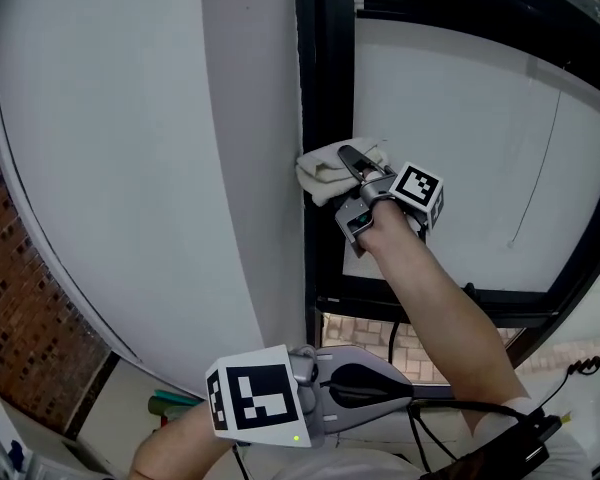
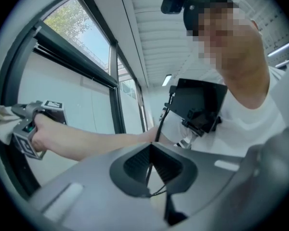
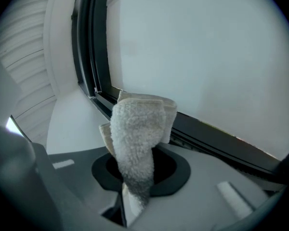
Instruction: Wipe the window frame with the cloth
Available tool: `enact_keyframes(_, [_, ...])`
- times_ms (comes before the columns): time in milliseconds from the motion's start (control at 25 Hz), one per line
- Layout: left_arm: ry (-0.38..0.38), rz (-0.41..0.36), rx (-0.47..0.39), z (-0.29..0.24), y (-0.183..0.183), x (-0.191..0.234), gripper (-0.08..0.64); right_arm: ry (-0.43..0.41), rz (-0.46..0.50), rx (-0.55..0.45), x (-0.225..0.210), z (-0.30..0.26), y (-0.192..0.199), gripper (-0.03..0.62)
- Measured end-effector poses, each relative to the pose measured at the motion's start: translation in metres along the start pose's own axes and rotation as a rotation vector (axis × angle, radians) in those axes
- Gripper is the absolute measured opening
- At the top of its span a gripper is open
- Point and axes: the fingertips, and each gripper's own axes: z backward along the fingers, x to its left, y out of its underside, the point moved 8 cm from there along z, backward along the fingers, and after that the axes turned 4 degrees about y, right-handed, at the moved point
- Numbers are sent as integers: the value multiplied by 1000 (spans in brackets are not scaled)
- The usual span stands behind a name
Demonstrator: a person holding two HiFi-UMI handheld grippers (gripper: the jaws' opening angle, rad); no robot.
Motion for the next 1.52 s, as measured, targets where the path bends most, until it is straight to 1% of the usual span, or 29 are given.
enact_keyframes(240, [-3, 15, -10, 3, 4, 0, 23, -55, 50, -21, 36, -17, -22, 71])
enact_keyframes(520, [-38, 27, -22, 11, 10, 3, 22, -131, 146, -58, 89, -41, -61, 71])
enact_keyframes(720, [-64, 21, 1, 15, 12, 5, 23, -185, 201, -111, 128, -59, -91, 71])
enact_keyframes(960, [-78, 20, 16, 17, 10, 8, 23, -222, 250, -161, 169, -79, -116, 70])
enact_keyframes(1120, [-89, 30, 17, 21, 13, 9, 21, -234, 280, -176, 184, -88, -127, 71])
enact_keyframes(1280, [-94, 34, 11, 23, 17, 7, 23, -243, 310, -165, 188, -91, -129, 71])
enact_keyframes(1400, [-99, 31, 6, 25, 18, 9, 23, -253, 354, -147, 189, -87, -128, 69])
enact_keyframes(1520, [-90, 28, 2, 22, 19, 10, 23, -258, 415, -140, 186, -71, -124, 69])
